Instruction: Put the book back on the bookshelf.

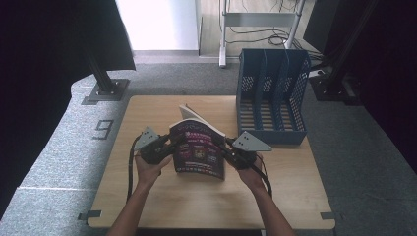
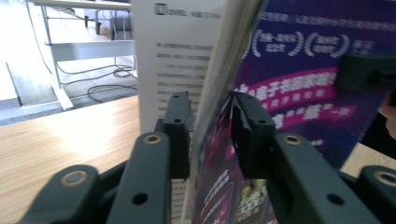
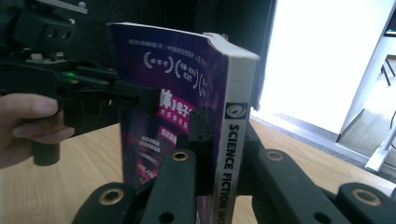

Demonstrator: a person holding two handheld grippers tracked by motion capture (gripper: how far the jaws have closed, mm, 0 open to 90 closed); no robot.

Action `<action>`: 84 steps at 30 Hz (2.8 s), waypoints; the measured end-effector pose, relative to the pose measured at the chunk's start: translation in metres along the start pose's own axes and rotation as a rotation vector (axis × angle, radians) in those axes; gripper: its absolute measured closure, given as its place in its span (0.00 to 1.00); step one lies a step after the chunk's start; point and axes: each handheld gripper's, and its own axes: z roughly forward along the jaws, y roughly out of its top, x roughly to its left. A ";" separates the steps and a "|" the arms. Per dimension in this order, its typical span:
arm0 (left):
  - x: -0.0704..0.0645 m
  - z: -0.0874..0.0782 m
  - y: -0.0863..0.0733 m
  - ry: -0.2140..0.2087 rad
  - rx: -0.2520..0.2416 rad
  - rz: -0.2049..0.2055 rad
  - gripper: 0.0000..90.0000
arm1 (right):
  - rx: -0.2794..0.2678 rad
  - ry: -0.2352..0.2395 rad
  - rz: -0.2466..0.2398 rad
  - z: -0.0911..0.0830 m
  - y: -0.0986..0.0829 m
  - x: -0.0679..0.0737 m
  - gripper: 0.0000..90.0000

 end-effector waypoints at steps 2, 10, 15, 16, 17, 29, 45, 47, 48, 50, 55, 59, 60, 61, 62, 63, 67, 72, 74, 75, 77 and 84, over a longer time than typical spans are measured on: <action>0.002 0.000 0.001 0.011 0.001 -0.003 0.66 | 0.000 0.003 -0.003 -0.001 0.000 0.001 0.91; 0.006 0.009 0.013 0.026 0.028 0.016 0.36 | -0.002 0.022 -0.019 -0.005 -0.001 0.005 0.91; 0.008 0.015 0.016 0.015 0.044 0.025 0.27 | 0.002 0.035 -0.037 -0.006 -0.001 0.007 0.91; 0.009 0.015 0.015 0.016 0.046 0.027 0.25 | 0.002 0.036 -0.038 -0.007 -0.001 0.008 0.91; 0.009 0.016 0.015 0.014 0.049 0.027 0.23 | 0.002 0.037 -0.039 -0.007 -0.001 0.008 0.91; 0.005 0.020 0.022 -0.004 0.034 0.061 0.19 | 0.001 0.049 -0.053 -0.006 -0.001 0.009 0.91; 0.010 0.024 0.027 -0.028 0.050 0.058 0.15 | 0.008 0.060 -0.055 -0.006 -0.001 0.007 0.90; 0.010 0.026 0.027 -0.031 0.042 0.071 0.16 | 0.008 0.062 -0.055 -0.006 -0.001 0.007 0.90; 0.010 0.026 0.027 -0.036 0.041 0.071 0.16 | 0.008 0.063 -0.054 -0.006 -0.001 0.006 0.90; 0.010 0.027 0.027 -0.056 0.037 0.066 0.16 | 0.007 0.066 -0.051 -0.005 -0.001 0.006 0.90; 0.008 0.029 0.027 -0.061 0.038 0.060 0.16 | 0.009 0.077 -0.053 -0.004 0.000 0.005 0.87; 0.009 0.029 0.027 -0.067 0.044 0.052 0.16 | 0.019 0.097 -0.050 0.001 -0.002 0.005 0.78; 0.009 0.030 0.026 -0.067 0.045 0.051 0.16 | 0.028 0.095 -0.053 0.004 -0.002 0.005 0.78; 0.009 0.030 0.026 -0.067 0.045 0.050 0.16 | 0.033 0.094 -0.056 0.007 -0.003 0.005 0.78; 0.009 0.029 0.027 -0.067 0.046 0.050 0.16 | 0.040 0.093 -0.058 0.009 -0.003 0.005 0.78; 0.009 0.029 0.027 -0.067 0.046 0.050 0.16 | 0.044 0.091 -0.060 0.012 -0.003 0.005 0.78; 0.009 0.028 0.027 -0.073 0.045 0.044 0.17 | 0.058 0.088 -0.062 0.021 -0.003 0.004 0.79; 0.008 0.027 0.028 -0.078 0.046 0.042 0.17 | 0.081 0.081 -0.054 0.030 -0.002 0.004 0.84; 0.008 0.026 0.028 -0.076 0.047 0.041 0.17 | 0.090 0.084 -0.051 0.032 -0.002 0.004 0.85; 0.008 0.026 0.028 -0.076 0.048 0.041 0.16 | 0.094 0.089 -0.049 0.033 -0.001 0.004 0.86; 0.008 0.025 0.027 -0.072 0.048 0.044 0.17 | 0.101 0.088 -0.045 0.033 -0.001 0.003 0.88; 0.005 0.019 0.023 -0.028 0.069 0.073 0.17 | 0.106 0.072 -0.033 0.031 -0.001 0.001 0.91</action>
